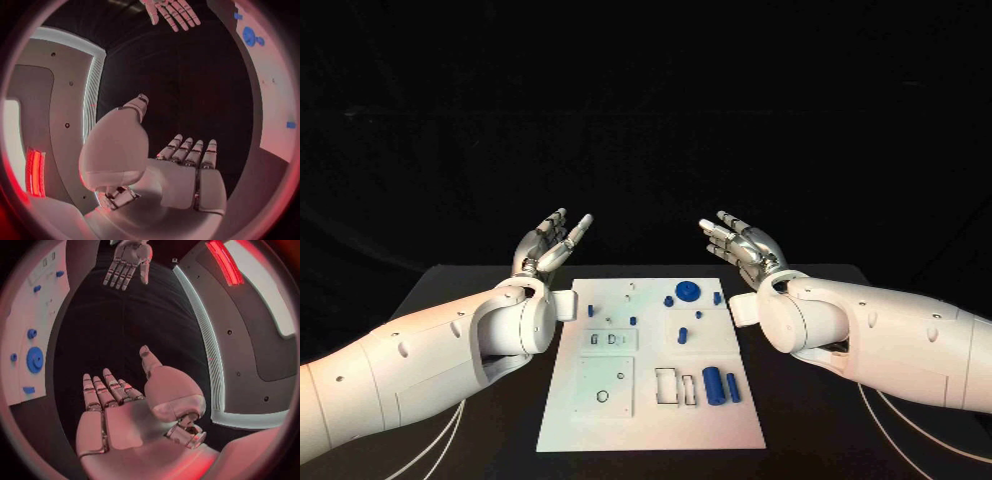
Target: Assemble the parts on the task board
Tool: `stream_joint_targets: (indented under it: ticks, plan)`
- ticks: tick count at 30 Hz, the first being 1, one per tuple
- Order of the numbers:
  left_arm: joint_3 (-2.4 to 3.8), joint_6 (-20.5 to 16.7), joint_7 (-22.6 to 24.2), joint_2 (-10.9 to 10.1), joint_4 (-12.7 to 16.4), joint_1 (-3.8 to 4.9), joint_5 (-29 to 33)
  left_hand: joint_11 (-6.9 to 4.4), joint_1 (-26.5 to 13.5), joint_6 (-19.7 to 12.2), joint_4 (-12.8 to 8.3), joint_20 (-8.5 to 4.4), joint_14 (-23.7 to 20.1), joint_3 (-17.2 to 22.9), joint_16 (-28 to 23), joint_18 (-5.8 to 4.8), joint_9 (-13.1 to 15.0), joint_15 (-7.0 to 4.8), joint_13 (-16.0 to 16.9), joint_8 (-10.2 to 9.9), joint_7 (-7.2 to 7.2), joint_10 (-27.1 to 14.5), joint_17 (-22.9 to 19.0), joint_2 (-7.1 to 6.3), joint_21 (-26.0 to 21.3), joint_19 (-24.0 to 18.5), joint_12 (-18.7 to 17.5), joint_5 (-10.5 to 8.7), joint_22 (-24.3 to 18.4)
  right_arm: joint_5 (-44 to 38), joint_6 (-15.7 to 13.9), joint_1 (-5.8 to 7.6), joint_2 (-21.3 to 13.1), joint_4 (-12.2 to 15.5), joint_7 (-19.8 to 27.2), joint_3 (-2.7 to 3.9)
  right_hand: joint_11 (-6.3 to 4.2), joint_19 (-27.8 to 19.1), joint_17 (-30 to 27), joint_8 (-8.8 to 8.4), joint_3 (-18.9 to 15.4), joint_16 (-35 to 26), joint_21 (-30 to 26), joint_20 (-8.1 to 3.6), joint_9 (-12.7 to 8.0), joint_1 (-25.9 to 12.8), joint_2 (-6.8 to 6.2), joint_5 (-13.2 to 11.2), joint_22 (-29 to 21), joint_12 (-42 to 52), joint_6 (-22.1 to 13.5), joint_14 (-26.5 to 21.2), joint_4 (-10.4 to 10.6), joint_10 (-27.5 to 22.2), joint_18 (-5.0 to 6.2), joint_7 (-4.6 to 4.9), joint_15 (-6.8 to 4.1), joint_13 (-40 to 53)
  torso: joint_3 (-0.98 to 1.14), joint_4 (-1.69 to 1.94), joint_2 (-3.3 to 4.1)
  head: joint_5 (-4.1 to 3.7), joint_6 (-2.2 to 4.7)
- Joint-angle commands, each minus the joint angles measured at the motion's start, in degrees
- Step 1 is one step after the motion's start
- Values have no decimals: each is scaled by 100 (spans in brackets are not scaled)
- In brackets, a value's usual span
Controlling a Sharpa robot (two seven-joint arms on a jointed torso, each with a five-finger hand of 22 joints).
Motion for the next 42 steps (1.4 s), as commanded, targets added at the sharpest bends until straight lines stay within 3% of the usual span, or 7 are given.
stream_joint_targets:
  ticks: [1, 10, 11, 13, 15, 22, 42]
  plan:
    - [7, 439, 234, 17, -7, 13, 83, 88, 208, 67, 68, 72, 15, 39, 37, 108, 15, 86, 10, 43, 592, 29, 11, -28, 32, 4, 38, 36, 9, -180, 1324, 121, 37, -119, -273, -96, 2, 337, 174, 205, 241, 279, 222, 69, 140, 707, -57, 70, 104, 600, 724, 1017, -422, 953, 181, 995, -64, 115, -2, -2, 1, 1, -2]
    - [7, 439, 234, 17, -7, 13, 83, 465, 451, 944, 43, 101, 1159, 414, 425, 141, 247, 291, 130, 415, 903, 1189, 275, 286, 239, 549, 254, 7, 132, -221, 1859, 281, 74, -257, -384, -242, -319, 2469, 547, 936, 1506, 1145, 1427, 43, 562, 1815, -847, 111, 662, 793, 3622, 3915, -420, 2993, 625, 892, -505, 61, -2, -2, 1, 1, -2]
    - [7, 583, 287, -267, 257, 25, 104, 478, 480, 1071, 39, 80, 1346, 446, 495, 141, 279, 273, 142, 470, 909, 1360, 315, 314, 291, 681, 283, 14, 160, -2643, 884, 349, 46, -675, -47, -238, -352, 2523, 540, 943, 1671, 1151, 1475, 42, 562, 1784, -925, 119, 677, 723, 3765, 4005, -411, 3100, 654, 879, -530, 56, -10, 22, 104, -60, -122]
    - [7, 613, 304, -295, 285, 28, 106, 475, 530, 1305, 32, 75, 1785, 501, 662, 186, 338, 232, 163, 571, 898, 1675, 411, 356, 448, 1086, 337, 10, 246, -2955, 847, 368, 56, -729, -84, -237, -431, 2714, 522, 943, 2269, 1181, 1653, 24, 549, 1631, -1148, 128, 739, 500, 4116, 4333, -411, 3449, 731, 795, -620, 57, -12, 26, 117, -53, -119]
    - [7, 646, 325, -332, 331, 35, 107, 443, 641, 1919, 9, 57, 3012, 629, 1151, 389, 489, 99, 221, 836, 897, 2536, 674, 435, 1080, 2586, 503, 14, 562, -3434, 847, 396, 73, -809, -186, -235, -481, 2889, 500, 913, 2740, 1179, 1838, -21, 526, 1498, -1358, 151, 815, 314, 4262, 4575, -395, 3680, 740, 767, -684, 59, -16, 46, 137, -61, -121]
    - [13, 707, 325, -515, 637, 75, 107, 218, 800, 3253, -96, 37, 3966, 907, 1523, 728, 769, -149, 265, 1330, 766, 4185, 864, 391, 1549, 3561, 780, 11, 680, -5161, 1083, 533, 179, -1099, -866, -220, -625, 3265, 576, 987, 3131, 1241, 2466, -236, 553, 1312, -1709, 334, 1143, 25, 4621, 5224, -352, 4280, 736, 601, -903, 70, -66, 106, 299, -114, -88]
    - [135, 942, 199, -974, 1578, 184, 77, 110, 794, 3564, -201, -27, 4413, 1099, 1652, 789, 773, -283, 260, 1329, 678, 4624, 970, 287, 1757, 3974, 725, 7, 703, -8307, 1467, 855, 464, -1241, -2076, -192, -1010, 4396, 2444, 994, 2760, 3143, 4600, -924, 957, 1111, -2163, 381, 2435, -237, 4941, 7392, -259, 4978, 741, 287, -1528, 228, -219, 269, 731, -270, -4]
